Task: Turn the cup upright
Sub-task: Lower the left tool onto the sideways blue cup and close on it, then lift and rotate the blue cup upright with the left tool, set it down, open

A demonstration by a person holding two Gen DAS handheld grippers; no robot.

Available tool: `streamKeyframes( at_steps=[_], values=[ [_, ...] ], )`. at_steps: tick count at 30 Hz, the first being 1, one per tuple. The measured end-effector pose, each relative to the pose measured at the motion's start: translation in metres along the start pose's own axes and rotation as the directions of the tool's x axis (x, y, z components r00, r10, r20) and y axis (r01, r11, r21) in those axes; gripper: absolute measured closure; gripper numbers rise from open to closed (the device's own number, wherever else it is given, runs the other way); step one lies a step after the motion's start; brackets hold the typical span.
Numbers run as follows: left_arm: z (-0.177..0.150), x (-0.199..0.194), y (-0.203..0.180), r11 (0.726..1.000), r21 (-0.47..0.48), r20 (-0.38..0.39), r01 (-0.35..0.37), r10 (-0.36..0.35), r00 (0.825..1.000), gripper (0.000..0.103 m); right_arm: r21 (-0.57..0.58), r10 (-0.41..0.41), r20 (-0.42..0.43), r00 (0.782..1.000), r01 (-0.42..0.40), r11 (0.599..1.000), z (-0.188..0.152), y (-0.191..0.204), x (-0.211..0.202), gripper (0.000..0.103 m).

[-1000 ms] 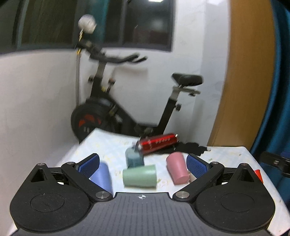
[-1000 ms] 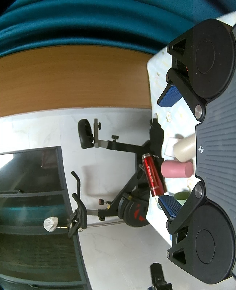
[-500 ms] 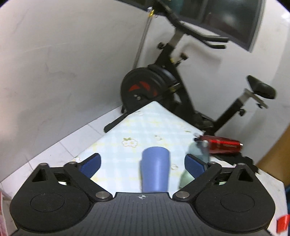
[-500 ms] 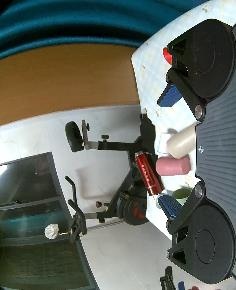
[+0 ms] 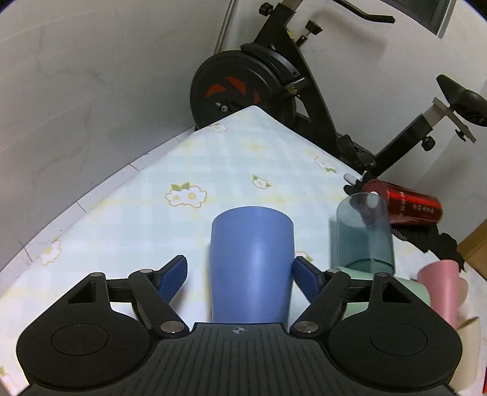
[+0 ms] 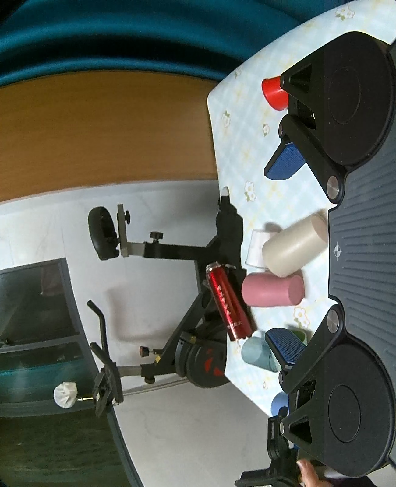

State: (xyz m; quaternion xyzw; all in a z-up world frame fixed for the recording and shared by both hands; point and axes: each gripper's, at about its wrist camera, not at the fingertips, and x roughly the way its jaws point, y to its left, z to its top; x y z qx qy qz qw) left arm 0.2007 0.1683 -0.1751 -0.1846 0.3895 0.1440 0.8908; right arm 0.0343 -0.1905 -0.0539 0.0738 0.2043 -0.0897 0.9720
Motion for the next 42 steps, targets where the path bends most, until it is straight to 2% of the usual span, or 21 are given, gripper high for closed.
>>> streamKeyframes(
  at_steps=[2,6,9,10,12,15,20,26,31,35,37,39,41,42],
  values=[
    [-0.001,0.006,0.0,1.0,-0.011,-0.009,0.02,-0.02,1.0,0.024,-0.002,-0.007,-0.006,1.0,0.007,1.0,0.0,-0.001,0.003,0.0],
    [-0.003,0.015,-0.004,1.0,0.018,-0.022,0.014,-0.014,1.0,0.024,-0.006,-0.013,-0.019,1.0,0.013,1.0,-0.002,-0.002,0.01,0.0],
    [-0.001,0.026,0.003,0.999,-0.028,-0.058,0.026,-0.028,0.998,0.026,-0.011,-0.011,-0.023,1.0,0.01,1.0,-0.003,-0.002,0.012,0.0],
    [-0.002,0.028,0.006,0.999,-0.044,-0.065,0.03,-0.033,0.997,0.03,-0.013,-0.01,-0.025,1.0,0.01,1.0,-0.003,-0.002,0.013,0.0],
    [-0.003,0.028,0.012,0.996,-0.07,-0.06,0.046,-0.05,0.997,0.032,-0.016,-0.01,-0.029,1.0,0.01,1.0,-0.004,-0.001,0.014,0.0],
    [-0.005,0.023,0.017,0.996,-0.081,-0.052,0.025,-0.03,0.998,0.032,-0.018,-0.011,-0.033,0.999,0.01,1.0,-0.005,0.0,0.015,0.0],
    [-0.011,-0.003,0.023,0.997,-0.059,-0.062,0.042,-0.046,0.997,0.033,-0.01,-0.004,-0.028,1.0,0.004,1.0,-0.004,-0.002,0.013,0.0],
    [-0.022,-0.052,0.014,0.994,0.018,-0.061,0.11,-0.108,0.992,0.033,0.012,0.013,-0.023,1.0,-0.013,1.0,-0.007,-0.008,0.007,0.0],
    [-0.043,-0.094,-0.01,0.978,0.091,-0.064,0.19,-0.184,0.981,0.033,0.041,0.013,-0.006,1.0,-0.013,0.999,-0.009,-0.016,-0.002,0.0],
    [-0.065,-0.121,-0.044,0.941,0.179,-0.118,0.288,-0.27,0.956,0.033,0.057,-0.001,0.018,1.0,0.0,0.998,-0.01,-0.027,-0.013,0.0],
    [-0.082,-0.129,-0.067,0.906,0.239,-0.188,0.349,-0.31,0.932,0.033,0.069,-0.016,0.032,0.999,0.014,0.998,-0.01,-0.036,-0.019,0.0],
    [-0.1,-0.132,-0.09,0.866,0.28,-0.269,0.413,-0.342,0.9,0.033,0.085,-0.035,0.045,0.998,0.031,0.996,-0.01,-0.045,-0.025,0.0],
    [-0.119,-0.131,-0.116,0.82,0.304,-0.359,0.484,-0.372,0.856,0.033,0.1,-0.055,0.054,0.997,0.05,0.994,-0.011,-0.056,-0.03,0.0],
    [-0.126,-0.13,-0.124,0.805,0.309,-0.387,0.507,-0.38,0.84,0.033,0.106,-0.067,0.056,0.996,0.061,0.993,-0.011,-0.061,-0.032,0.0]
  ],
)
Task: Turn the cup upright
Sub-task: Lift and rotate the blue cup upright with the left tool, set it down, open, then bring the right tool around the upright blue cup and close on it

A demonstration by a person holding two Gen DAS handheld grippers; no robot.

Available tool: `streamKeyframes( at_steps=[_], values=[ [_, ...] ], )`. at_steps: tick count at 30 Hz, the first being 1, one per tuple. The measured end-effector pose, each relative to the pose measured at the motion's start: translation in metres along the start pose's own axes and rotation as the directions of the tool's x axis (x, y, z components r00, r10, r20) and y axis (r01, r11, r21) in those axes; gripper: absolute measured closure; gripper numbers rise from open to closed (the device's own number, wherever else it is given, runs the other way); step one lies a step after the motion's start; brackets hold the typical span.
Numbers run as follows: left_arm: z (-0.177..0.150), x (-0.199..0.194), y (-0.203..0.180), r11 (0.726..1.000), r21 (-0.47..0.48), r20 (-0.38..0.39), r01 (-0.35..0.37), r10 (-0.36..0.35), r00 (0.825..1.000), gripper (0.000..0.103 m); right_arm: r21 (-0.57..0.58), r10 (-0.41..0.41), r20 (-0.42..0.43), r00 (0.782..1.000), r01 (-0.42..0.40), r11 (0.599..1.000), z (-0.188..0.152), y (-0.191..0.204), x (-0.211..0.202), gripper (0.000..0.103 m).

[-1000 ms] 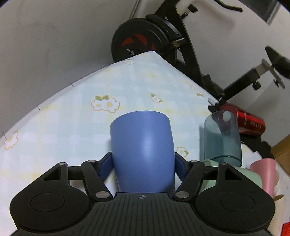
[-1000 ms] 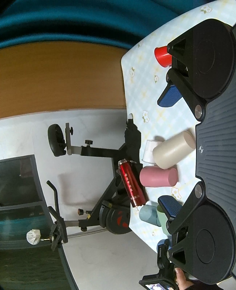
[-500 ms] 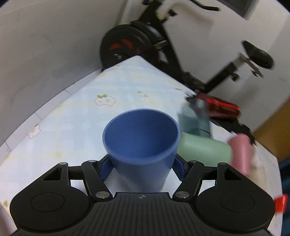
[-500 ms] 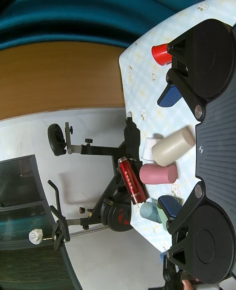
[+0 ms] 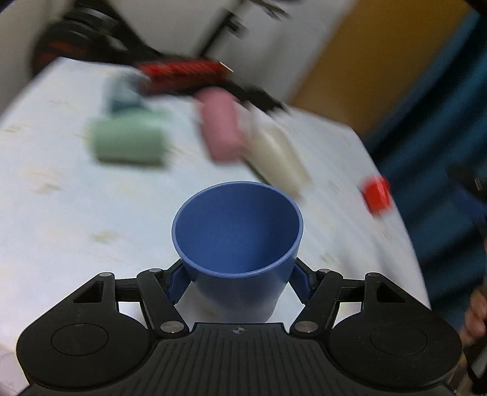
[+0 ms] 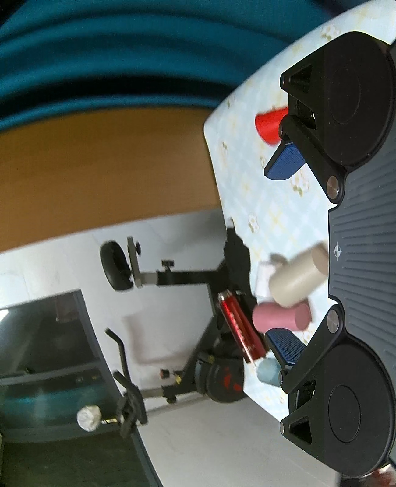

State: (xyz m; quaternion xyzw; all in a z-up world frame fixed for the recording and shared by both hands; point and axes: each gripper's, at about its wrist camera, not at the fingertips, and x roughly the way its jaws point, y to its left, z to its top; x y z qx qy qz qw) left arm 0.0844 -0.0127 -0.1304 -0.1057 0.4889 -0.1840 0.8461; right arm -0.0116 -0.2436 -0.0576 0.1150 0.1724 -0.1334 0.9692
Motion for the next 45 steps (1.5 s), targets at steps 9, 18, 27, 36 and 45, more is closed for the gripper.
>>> streamKeyframes(
  at_steps=[9,18,27,36,45],
  values=[
    [0.009,0.083,-0.056,0.993,0.079,-0.138,0.087,-0.076,0.988,0.033,0.022,-0.095,0.012,0.995,0.094,0.995,-0.007,-0.039,-0.014,0.0],
    [0.024,0.12,-0.08,0.994,0.078,-0.151,0.073,-0.06,0.987,0.034,0.051,-0.156,0.002,0.988,0.156,0.986,-0.012,-0.064,-0.014,0.0],
    [0.022,0.141,-0.071,0.998,-0.008,-0.173,0.057,-0.058,0.983,0.034,0.037,-0.166,-0.012,0.986,0.167,0.985,-0.015,-0.063,-0.009,0.0],
    [0.025,0.1,-0.062,0.998,0.01,-0.086,0.065,-0.063,0.994,0.031,0.038,-0.148,-0.033,0.988,0.15,0.988,-0.014,-0.06,-0.003,0.0],
    [0.025,0.017,-0.02,0.996,-0.032,0.2,-0.088,0.092,0.975,0.022,0.005,-0.094,-0.079,0.992,0.094,0.996,-0.015,-0.043,0.01,0.0]
  ],
)
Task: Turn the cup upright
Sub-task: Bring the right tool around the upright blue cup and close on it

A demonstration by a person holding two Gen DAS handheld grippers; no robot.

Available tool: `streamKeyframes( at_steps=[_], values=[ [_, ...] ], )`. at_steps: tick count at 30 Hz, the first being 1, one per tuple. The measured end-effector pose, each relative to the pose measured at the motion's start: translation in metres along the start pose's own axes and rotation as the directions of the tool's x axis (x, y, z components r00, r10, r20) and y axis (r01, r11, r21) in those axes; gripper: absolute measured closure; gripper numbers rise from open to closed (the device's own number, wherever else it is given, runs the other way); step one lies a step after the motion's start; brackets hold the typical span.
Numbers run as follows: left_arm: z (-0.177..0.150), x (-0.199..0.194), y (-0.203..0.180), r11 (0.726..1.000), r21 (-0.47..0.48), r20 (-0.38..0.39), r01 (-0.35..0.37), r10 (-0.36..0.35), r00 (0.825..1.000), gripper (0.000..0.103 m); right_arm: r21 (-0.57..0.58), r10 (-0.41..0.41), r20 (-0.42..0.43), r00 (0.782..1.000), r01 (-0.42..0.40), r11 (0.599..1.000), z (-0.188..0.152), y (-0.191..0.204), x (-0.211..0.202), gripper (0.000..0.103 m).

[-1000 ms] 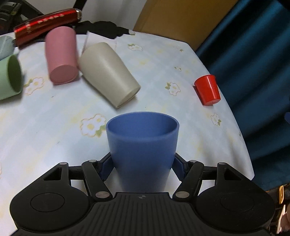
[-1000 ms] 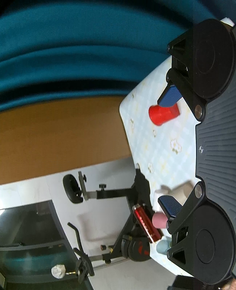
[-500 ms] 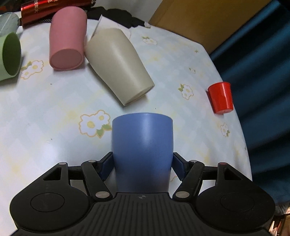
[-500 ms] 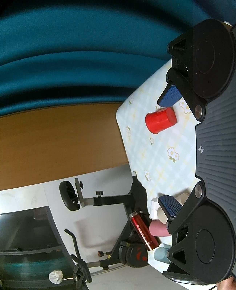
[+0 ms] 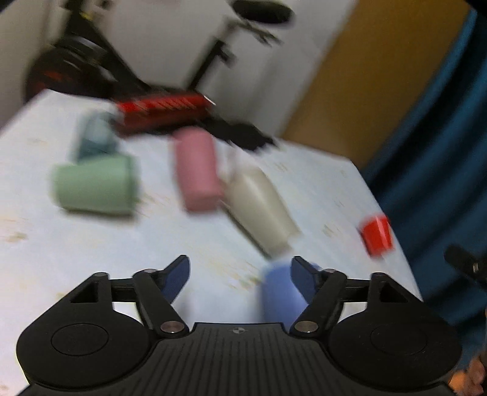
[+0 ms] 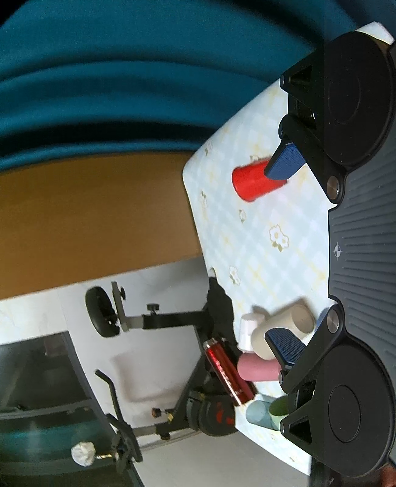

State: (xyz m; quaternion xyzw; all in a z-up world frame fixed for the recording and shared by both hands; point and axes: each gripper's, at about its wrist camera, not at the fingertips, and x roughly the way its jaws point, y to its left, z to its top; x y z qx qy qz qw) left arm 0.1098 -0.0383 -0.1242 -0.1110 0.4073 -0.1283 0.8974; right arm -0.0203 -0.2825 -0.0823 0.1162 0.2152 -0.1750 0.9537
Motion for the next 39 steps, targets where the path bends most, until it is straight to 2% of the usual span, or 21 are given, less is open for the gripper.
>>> streamKeyframes(
  at_steps=[2,4,8,13,15,18,20,24,28,35,39],
  values=[
    [0.002,-0.012,0.011,0.996,-0.01,0.06,-0.09,0.09,0.994,0.021,-0.027,0.01,-0.02,1.0,-0.011,1.0,0.0,0.008,0.005,0.0],
    [0.003,-0.025,0.023,0.983,-0.019,0.119,-0.183,0.184,0.976,0.021,-0.052,0.034,-0.046,0.998,-0.037,0.998,-0.001,0.017,0.011,0.0],
    [0.001,-0.049,0.047,0.961,-0.069,0.203,-0.266,0.275,0.94,0.021,-0.066,0.111,-0.115,0.987,-0.119,0.991,-0.004,0.036,0.033,0.0],
    [-0.002,-0.066,0.055,0.917,-0.097,0.244,-0.388,0.4,0.884,0.021,-0.028,0.186,-0.262,0.947,-0.2,0.979,-0.017,0.06,0.077,0.0],
    [-0.001,-0.074,0.058,0.903,-0.103,0.24,-0.417,0.43,0.871,0.022,-0.009,0.213,-0.323,0.922,-0.228,0.974,-0.025,0.067,0.094,0.001],
    [-0.005,-0.086,0.065,0.905,-0.121,0.242,-0.409,0.426,0.872,0.022,-0.005,0.201,-0.379,0.903,-0.219,0.976,-0.037,0.08,0.113,0.004],
    [-0.006,-0.091,0.068,0.905,-0.13,0.247,-0.405,0.425,0.871,0.022,-0.015,0.191,-0.391,0.9,-0.214,0.977,-0.043,0.086,0.119,0.008],
    [-0.012,-0.089,0.073,0.904,-0.13,0.244,-0.406,0.426,0.871,0.022,-0.038,0.158,-0.405,0.9,-0.19,0.981,-0.05,0.086,0.128,0.009],
    [-0.017,-0.082,0.076,0.917,-0.14,0.229,-0.374,0.397,0.889,0.022,-0.051,0.144,-0.437,0.888,-0.184,0.981,-0.055,0.082,0.137,0.017],
    [-0.025,-0.075,0.078,0.932,-0.133,0.209,-0.338,0.36,0.909,0.022,-0.001,0.18,-0.483,0.857,-0.206,0.979,-0.066,0.079,0.146,0.02],
    [-0.026,-0.073,0.076,0.937,-0.133,0.208,-0.324,0.346,0.915,0.022,0.022,0.2,-0.485,0.851,-0.217,0.976,-0.068,0.077,0.146,0.023]
  ],
)
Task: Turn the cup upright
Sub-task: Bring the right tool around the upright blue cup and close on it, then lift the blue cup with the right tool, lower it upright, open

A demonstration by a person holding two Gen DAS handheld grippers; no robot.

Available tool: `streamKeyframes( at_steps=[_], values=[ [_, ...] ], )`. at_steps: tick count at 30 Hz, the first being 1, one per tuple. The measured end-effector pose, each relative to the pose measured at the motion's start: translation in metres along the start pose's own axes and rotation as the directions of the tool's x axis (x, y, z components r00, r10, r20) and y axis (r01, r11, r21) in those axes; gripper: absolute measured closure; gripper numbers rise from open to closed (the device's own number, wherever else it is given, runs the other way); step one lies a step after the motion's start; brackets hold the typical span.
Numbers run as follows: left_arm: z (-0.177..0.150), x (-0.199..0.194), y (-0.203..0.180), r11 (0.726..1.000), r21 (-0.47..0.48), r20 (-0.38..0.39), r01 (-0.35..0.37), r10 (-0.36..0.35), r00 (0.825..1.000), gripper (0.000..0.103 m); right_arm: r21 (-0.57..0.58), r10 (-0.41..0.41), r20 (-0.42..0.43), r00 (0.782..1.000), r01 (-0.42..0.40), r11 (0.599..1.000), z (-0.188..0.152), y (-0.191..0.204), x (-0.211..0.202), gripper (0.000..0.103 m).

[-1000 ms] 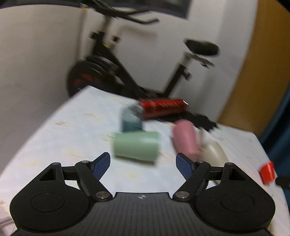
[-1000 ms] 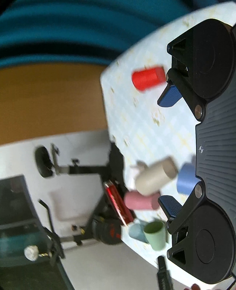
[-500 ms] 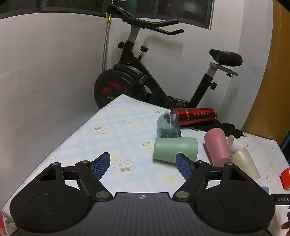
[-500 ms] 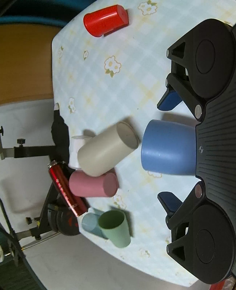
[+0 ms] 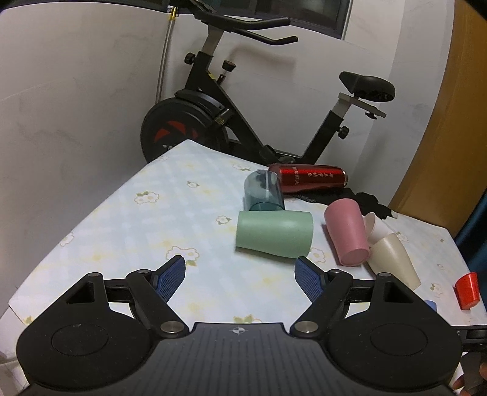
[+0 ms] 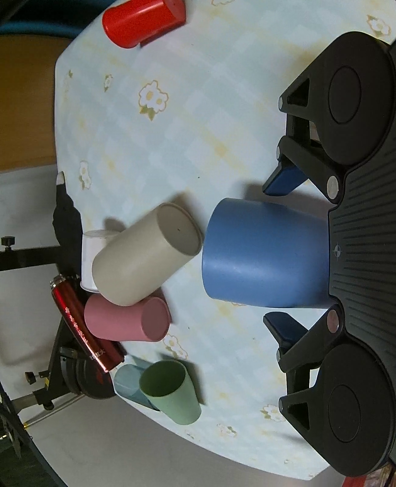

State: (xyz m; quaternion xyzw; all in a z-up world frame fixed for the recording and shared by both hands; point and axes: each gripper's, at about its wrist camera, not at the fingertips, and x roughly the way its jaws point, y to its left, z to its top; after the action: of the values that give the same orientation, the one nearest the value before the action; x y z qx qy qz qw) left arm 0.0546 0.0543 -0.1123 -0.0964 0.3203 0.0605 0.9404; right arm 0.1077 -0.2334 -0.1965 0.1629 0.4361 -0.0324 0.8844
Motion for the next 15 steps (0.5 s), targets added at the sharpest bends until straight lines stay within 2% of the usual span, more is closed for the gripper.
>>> streamKeyframes(
  at_steps=[3,7,12,15],
  values=[
    [-0.002,-0.003,-0.001,1.0,-0.002,0.012,0.002,-0.002,1.0,0.022,-0.003,0.001,0.0,1.0,-0.001,1.0,-0.002,0.001,0.0,0.026],
    [-0.004,-0.006,-0.003,1.0,-0.003,0.026,0.018,-0.018,0.999,0.022,-0.006,-0.007,0.013,1.0,0.007,1.0,-0.004,0.002,-0.002,0.037],
    [-0.005,-0.008,-0.008,0.999,0.018,0.036,0.032,-0.032,0.999,0.022,-0.009,0.001,0.044,0.999,-0.001,1.0,-0.011,0.002,-0.009,0.038],
    [-0.005,-0.005,-0.01,0.999,0.024,-0.003,0.037,-0.037,0.999,0.022,-0.005,0.01,0.074,0.997,-0.009,1.0,-0.016,0.001,-0.016,0.038]
  ],
)
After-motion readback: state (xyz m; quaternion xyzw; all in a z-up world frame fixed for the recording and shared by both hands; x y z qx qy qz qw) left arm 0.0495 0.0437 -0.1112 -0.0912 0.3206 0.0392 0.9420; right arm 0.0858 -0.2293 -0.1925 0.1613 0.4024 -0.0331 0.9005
